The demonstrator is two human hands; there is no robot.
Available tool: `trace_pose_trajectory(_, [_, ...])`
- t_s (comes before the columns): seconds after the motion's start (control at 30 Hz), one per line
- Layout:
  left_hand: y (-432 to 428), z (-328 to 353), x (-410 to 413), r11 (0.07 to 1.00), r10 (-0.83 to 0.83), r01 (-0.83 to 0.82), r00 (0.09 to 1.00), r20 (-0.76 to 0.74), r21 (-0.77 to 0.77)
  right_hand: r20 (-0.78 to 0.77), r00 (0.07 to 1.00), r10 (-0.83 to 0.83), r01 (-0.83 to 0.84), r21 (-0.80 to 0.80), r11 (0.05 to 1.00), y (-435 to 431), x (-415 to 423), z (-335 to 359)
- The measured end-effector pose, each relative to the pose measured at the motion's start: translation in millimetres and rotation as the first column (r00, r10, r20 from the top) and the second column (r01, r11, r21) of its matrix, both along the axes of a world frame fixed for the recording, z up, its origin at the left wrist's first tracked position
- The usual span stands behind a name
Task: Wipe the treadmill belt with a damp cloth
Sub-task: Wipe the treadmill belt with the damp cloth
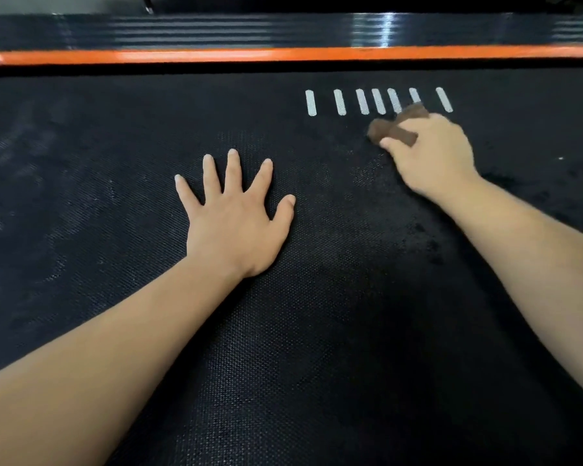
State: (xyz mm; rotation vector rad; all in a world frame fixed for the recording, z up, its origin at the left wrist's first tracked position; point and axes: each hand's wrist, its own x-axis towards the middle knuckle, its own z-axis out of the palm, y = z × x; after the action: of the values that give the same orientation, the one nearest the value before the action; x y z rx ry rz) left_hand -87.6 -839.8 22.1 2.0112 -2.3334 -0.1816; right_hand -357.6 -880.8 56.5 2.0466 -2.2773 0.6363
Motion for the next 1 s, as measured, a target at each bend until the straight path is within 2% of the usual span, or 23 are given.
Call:
trace_pose_trajectory(0.03, [0.1,0.0,0.0,1.000,-0.002,0.002,1.000,-0.001,-0.001,0.000,1.000,0.020,-0.020,0.009,1.000,9.3,7.0,-2.9])
trace_pose_trajectory(0.1, [-0.5,0.0,0.0,1.000,-0.003,0.003,1.000,-0.003,-0.008,0.036,0.985,0.170,-0.170,0.010,0.985,46.6,28.3,-9.3])
trace_pose_trajectory(0.2, [0.3,0.3,0.6,1.000,-0.004,0.004,1.000,-0.002,-0.009,0.126,0.922,0.365,-0.373,0.046,0.927,90.4,39.3,-6.3])
trace_pose_trajectory(0.27, [0.2,0.7,0.9,1.000,-0.006,0.006,1.000,0.003,-0.006,0.043,0.949,0.314,-0.316,0.048,0.948,72.2,25.4,-4.6])
trace_pose_trajectory(0.3, [0.4,1.1,1.0,1.000,-0.008,0.008,1.000,0.004,-0.003,0.016,0.976,0.216,-0.217,0.036,0.976,57.2,15.5,-3.8])
trace_pose_trajectory(0.4, [0.0,0.9,0.5,1.000,-0.009,0.009,1.000,0.007,-0.001,0.016,0.999,0.044,-0.044,0.001,0.999,36.4,3.4,-5.4])
trace_pose_trajectory(0.47, [0.2,0.7,0.3,1.000,-0.009,0.009,1.000,0.006,-0.002,0.049,0.995,0.083,-0.085,0.035,0.996,57.3,18.8,-10.2])
trace_pose_trajectory(0.57, [0.1,1.4,0.6,1.000,-0.007,0.007,1.000,0.001,-0.010,0.193,0.932,0.307,-0.322,0.051,0.945,118.1,46.3,-9.2])
trace_pose_trajectory(0.63, [0.1,2.0,0.8,1.000,-0.012,0.012,1.000,-0.010,-0.008,0.170,0.907,0.385,-0.401,0.072,0.913,123.5,38.3,-5.8])
trace_pose_trajectory(0.67, [0.2,2.1,0.8,1.000,-0.016,0.016,1.000,-0.014,-0.005,0.122,0.925,0.361,-0.370,0.060,0.927,112.2,28.9,-4.7])
trace_pose_trajectory(0.73, [0.6,2.8,1.5,1.000,-0.022,0.022,1.000,-0.021,0.001,0.051,0.982,0.180,-0.181,0.021,0.983,82.7,9.0,-5.0])
trace_pose_trajectory(0.8, [0.4,3.3,2.2,1.000,-0.025,0.025,0.999,-0.024,-0.004,0.062,0.996,0.058,-0.058,0.011,0.998,76.1,5.0,-6.3])
trace_pose_trajectory(0.87, [-0.1,3.4,2.3,1.000,-0.026,0.026,0.999,-0.025,-0.007,0.081,0.989,0.126,-0.127,0.005,0.992,101.4,23.9,-10.7])
trace_pose_trajectory(0.93, [0.5,3.6,2.2,1.000,-0.030,0.030,0.999,-0.024,-0.009,0.133,0.948,0.290,-0.292,-0.006,0.957,147.1,48.2,-11.5])
trace_pose_trajectory(1.0, [1.3,3.9,2.6,0.999,-0.032,0.032,0.999,-0.029,-0.011,0.166,0.906,0.390,-0.405,0.064,0.912,172.7,54.1,-7.3])
